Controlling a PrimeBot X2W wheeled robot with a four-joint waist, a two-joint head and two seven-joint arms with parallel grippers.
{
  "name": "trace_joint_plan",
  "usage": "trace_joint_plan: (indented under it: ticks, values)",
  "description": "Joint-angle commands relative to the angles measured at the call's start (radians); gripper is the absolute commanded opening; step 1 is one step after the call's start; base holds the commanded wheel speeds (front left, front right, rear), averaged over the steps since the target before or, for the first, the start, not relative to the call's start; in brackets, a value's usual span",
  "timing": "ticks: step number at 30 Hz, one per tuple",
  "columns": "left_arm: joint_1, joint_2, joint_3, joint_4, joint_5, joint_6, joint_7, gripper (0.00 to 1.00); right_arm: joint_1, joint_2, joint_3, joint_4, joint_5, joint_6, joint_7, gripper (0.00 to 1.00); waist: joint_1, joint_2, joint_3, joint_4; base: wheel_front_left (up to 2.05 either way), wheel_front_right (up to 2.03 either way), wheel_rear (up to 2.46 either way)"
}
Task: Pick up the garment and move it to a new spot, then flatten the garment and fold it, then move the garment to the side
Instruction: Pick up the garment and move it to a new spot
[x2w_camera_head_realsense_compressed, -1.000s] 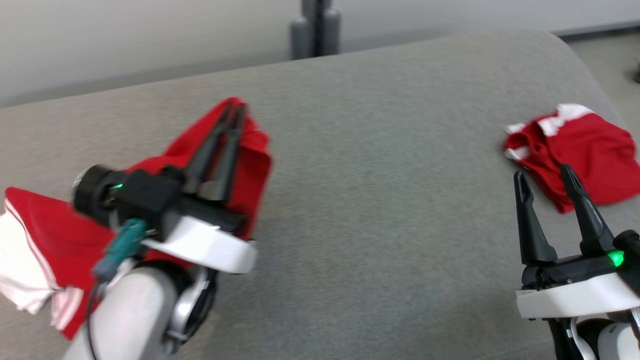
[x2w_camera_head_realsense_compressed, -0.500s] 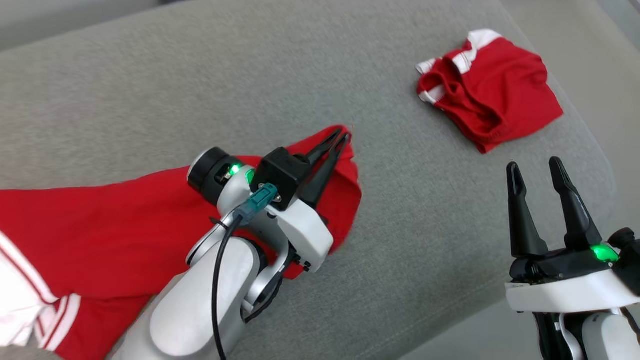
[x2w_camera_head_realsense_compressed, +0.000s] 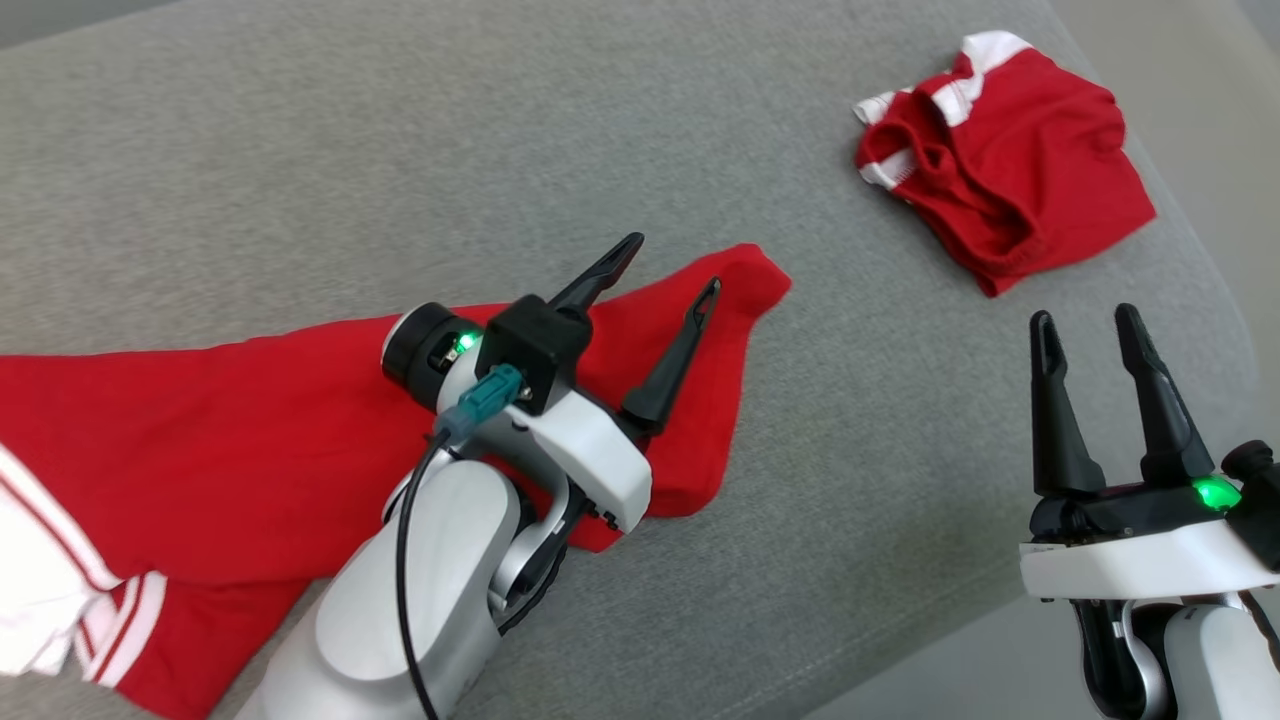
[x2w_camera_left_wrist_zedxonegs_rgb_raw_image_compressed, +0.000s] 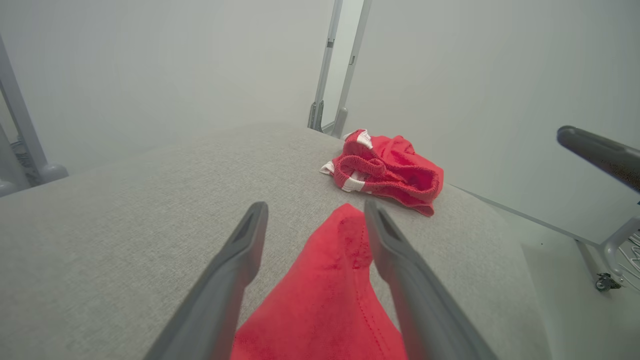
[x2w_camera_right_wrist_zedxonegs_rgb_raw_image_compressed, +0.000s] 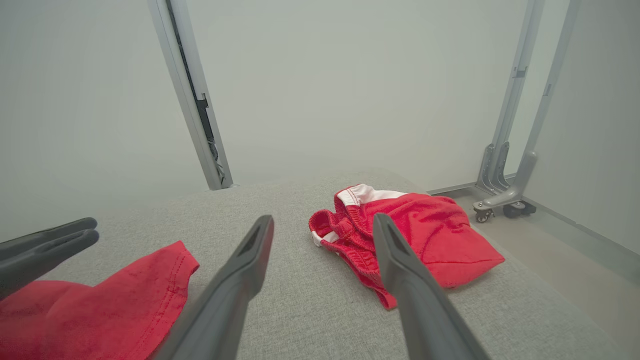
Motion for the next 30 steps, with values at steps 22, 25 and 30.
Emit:
trace_joint_plan:
  ticks: [22, 25, 30]
  values:
    - [0.31, 0.197, 0.352, -0.127, -0.112, 0.213, -0.177, 1.0, 0.055, -0.017, -0.039, -0.011, -0.13, 0.0, 0.09, 1.0, 0.0, -0.0001, -0.243, 0.3, 0.0, 0.0, 0.0]
    - [0.375, 0.221, 0.384, -0.153, -0.117, 0.231, -0.182, 1.0, 0.071, -0.024, -0.035, -0.003, -0.133, 0.0, 0.098, 1.0, 0.0, -0.0001, -0.269, 0.316, 0.0, 0.0, 0.0]
    - [0.469, 0.245, 0.391, -0.215, -0.111, 0.251, -0.178, 1.0, 0.099, -0.034, -0.028, 0.001, -0.135, 0.0, 0.111, 1.0, 0.0, -0.0001, -0.312, 0.336, 0.0, 0.0, 0.0]
